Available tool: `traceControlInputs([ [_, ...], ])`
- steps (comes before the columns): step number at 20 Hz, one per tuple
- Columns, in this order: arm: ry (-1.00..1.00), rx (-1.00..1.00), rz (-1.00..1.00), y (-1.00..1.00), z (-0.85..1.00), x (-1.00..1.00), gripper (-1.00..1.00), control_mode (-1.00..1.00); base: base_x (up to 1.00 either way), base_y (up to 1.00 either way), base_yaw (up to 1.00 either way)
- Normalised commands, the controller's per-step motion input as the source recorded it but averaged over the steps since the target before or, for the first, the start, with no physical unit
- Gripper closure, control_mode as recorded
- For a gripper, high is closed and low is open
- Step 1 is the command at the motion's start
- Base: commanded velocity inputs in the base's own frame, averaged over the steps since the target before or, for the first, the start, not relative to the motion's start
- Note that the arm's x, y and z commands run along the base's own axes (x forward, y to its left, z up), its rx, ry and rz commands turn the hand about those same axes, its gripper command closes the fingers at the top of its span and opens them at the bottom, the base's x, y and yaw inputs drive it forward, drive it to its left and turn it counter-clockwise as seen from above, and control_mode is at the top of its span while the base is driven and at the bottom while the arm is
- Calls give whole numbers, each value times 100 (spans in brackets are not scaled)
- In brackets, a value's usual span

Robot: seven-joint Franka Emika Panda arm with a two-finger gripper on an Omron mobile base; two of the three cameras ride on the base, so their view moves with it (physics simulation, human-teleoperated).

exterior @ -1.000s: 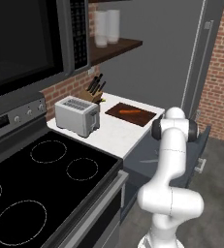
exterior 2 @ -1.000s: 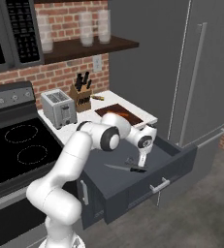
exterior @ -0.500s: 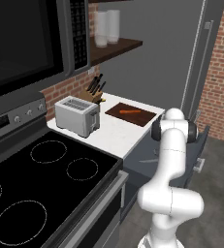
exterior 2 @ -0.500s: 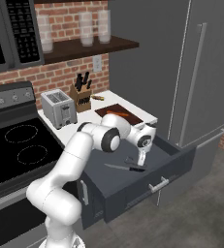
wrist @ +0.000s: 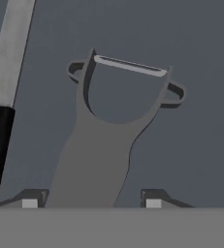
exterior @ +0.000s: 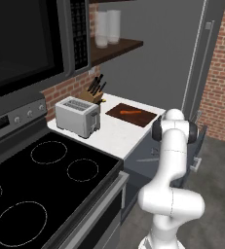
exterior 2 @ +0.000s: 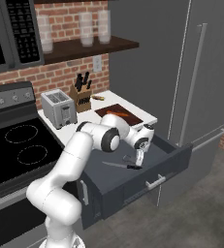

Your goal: Place the appropriate cutting tool for cutting the carrot skin on the cutting board.

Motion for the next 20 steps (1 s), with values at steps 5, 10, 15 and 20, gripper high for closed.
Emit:
traceControlInputs([
  [5,-8,-6,0,5,-87,-3,-100,-100,0,0,0],
  [10,-2,-12,0,20,-94,-1,100,-100,0,0,0],
  [15,-4,-4,0,0,-77,-18,100,-100,0,0,0],
  [20,0,0,0,-32,-42,-33,100,-100,0,0,0],
])
